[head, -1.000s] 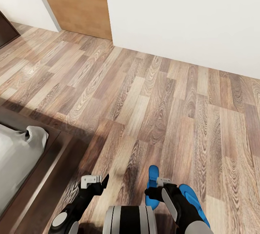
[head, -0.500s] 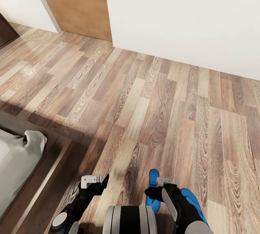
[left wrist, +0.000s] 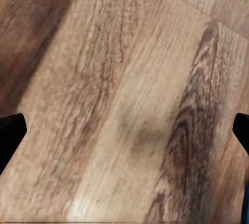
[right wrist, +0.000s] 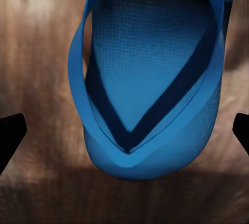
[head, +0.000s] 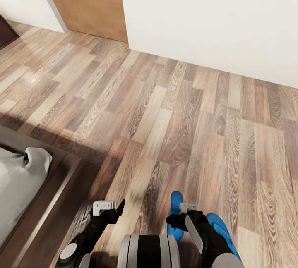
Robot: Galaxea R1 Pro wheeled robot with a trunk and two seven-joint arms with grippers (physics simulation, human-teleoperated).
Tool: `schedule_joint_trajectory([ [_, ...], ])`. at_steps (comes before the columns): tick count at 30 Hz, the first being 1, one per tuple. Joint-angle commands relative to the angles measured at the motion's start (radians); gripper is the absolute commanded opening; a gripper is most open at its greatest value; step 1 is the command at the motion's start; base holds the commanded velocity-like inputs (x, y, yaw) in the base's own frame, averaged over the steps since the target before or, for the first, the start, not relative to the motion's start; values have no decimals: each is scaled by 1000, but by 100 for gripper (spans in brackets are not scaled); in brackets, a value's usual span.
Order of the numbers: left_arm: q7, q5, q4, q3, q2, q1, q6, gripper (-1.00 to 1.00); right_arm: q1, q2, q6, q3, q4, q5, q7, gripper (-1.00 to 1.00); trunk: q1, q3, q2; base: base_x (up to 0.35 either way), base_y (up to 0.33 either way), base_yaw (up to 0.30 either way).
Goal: In the bedroom, move the book from the bed onto either nightstand, and place the two sandals side by side next to the bed.
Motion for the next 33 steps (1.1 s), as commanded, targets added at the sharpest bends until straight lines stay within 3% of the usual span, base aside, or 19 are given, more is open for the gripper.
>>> schedule_joint_trajectory([
  [1,-3,9,-1,1,0,0,6,100,0,0,4,2,-1,-9,-6,100,0,-5,0,0,0,0],
  [7,-3,9,-1,1,0,0,6,100,0,0,4,2,-1,-9,-6,100,3,-28,-2,0,0,0],
  [23,-3,9,-2,0,0,0,6,100,0,0,4,3,-1,-9,-6,100,3,-28,-2,2,0,0],
  [33,-4,9,-1,0,0,0,6,100,0,0,4,3,-1,-9,-6,100,3,-28,-2,113,0,0],
])
